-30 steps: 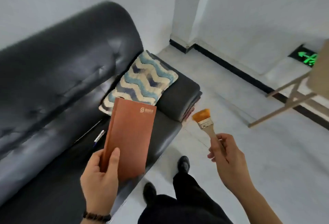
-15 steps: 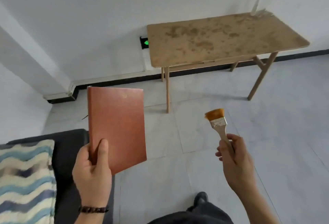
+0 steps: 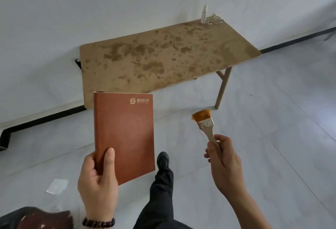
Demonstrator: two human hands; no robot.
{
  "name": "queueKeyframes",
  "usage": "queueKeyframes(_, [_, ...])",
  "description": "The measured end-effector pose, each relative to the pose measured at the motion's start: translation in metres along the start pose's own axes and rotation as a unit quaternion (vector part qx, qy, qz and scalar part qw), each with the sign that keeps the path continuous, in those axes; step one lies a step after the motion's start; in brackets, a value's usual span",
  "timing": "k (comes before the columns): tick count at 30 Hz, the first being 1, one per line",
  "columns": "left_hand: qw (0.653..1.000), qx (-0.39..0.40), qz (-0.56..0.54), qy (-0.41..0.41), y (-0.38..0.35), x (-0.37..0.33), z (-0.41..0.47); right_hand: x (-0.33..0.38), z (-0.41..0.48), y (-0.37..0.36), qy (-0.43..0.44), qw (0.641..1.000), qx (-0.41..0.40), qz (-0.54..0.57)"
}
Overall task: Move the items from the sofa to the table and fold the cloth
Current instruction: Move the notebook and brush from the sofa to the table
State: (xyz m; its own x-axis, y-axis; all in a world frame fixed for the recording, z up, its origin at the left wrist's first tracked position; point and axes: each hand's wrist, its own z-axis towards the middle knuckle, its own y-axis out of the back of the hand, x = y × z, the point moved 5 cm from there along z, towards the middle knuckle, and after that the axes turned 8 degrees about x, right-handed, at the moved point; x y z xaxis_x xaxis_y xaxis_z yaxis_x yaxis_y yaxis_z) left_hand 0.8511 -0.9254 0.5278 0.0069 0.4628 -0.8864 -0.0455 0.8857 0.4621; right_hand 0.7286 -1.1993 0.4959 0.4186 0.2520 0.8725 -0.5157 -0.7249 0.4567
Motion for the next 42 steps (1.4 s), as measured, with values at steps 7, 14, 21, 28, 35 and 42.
queueKeyframes(7, [0.996,0.08,-0.037,-0.024,-0.153,-0.056,0.17,0.039,0.187,0.03,-0.009,0.997,-0.069,-0.034])
queueKeyframes(14, [0.988,0.124,-0.052,-0.082,-0.274,-0.162,0.309,0.074,0.33,0.078,-0.005,0.99,-0.141,-0.004])
queueKeyframes(21, [0.985,0.159,-0.007,-0.064,-0.424,-0.188,0.384,0.036,0.487,0.107,-0.047,0.993,-0.108,0.009])
queueKeyframes(28, [0.984,0.171,0.032,0.034,-0.594,-0.223,0.452,0.004,0.703,0.169,-0.046,0.997,-0.015,-0.058])
queueKeyframes(35, [0.975,0.18,0.021,0.13,-0.761,-0.248,0.531,-0.015,0.886,0.209,-0.053,0.985,0.054,-0.155])
queueKeyframes(42, [0.958,0.188,0.043,0.21,-0.891,-0.195,0.576,-0.056,0.999,0.196,-0.11,0.985,0.023,-0.132])
